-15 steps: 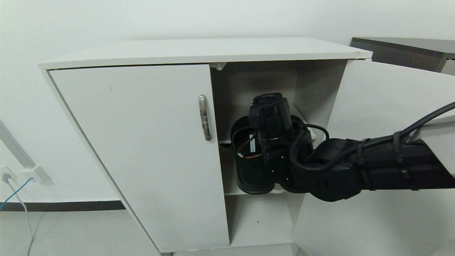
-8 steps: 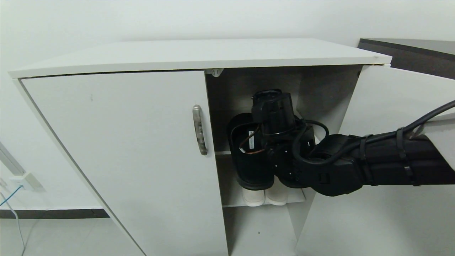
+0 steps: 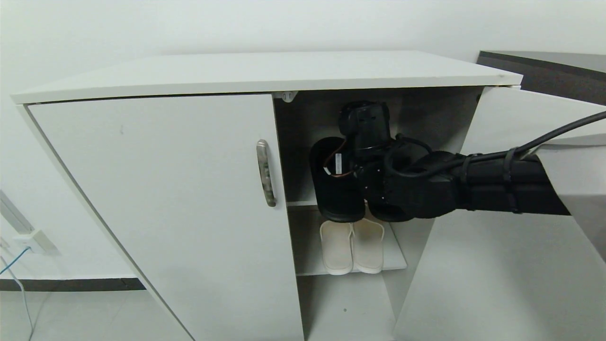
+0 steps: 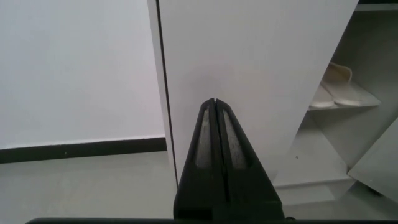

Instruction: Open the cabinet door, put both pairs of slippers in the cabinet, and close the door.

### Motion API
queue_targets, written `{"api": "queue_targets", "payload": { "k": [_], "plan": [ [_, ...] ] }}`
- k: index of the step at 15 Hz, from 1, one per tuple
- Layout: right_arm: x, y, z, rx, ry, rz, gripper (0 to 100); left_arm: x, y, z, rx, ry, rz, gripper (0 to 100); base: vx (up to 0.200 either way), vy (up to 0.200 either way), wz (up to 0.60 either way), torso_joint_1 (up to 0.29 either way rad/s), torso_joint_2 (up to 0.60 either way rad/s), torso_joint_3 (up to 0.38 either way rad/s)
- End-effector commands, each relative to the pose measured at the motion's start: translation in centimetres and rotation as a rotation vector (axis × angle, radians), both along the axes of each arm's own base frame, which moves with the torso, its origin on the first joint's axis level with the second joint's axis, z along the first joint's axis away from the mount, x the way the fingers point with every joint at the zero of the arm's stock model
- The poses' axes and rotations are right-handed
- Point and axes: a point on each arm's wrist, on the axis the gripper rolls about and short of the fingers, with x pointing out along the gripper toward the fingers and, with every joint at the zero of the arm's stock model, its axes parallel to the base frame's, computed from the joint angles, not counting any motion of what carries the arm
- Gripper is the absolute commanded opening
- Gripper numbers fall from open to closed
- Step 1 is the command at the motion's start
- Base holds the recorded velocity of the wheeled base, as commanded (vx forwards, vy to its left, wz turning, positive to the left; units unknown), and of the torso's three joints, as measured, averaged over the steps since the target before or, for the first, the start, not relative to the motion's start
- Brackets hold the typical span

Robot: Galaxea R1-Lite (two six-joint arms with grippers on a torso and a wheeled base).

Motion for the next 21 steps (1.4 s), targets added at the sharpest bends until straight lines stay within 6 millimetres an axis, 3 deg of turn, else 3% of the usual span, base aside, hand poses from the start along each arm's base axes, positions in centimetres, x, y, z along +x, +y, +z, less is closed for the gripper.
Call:
{"api": "queue_targets", "payload": {
  "k": [1,10,11,17,21],
  "plan": [
    [2.0,0.1,-0.7,0.006,-0.003,-0.027,0,0.0,0.0,0.0,0.0,0.0,0.0,0,0.0,0.0,0.0,0.0,0.0,0.0],
    [4.0,0.1,-1.6,0.01,-0.01,-0.049,0,0.0,0.0,0.0,0.0,0.0,0.001,0,0.0,0.0,0.0,0.0,0.0,0.0],
    [4.0,0.1,-1.6,0.01,-0.01,-0.049,100,0.0,0.0,0.0,0.0,0.0,0.001,0,0.0,0.0,0.0,0.0,0.0,0.0],
    [3.7,0.0,-2.1,-0.003,0.006,-0.048,100,0.0,0.0,0.0,-0.002,0.0,0.001,0,0.0,0.0,0.0,0.0,0.0,0.0],
    [0.7,-0.4,-1.2,-0.016,0.022,-0.019,100,0.0,0.0,0.0,-0.002,0.0,0.001,0,0.0,0.0,0.0,0.0,0.0,0.0]
  ]
}}
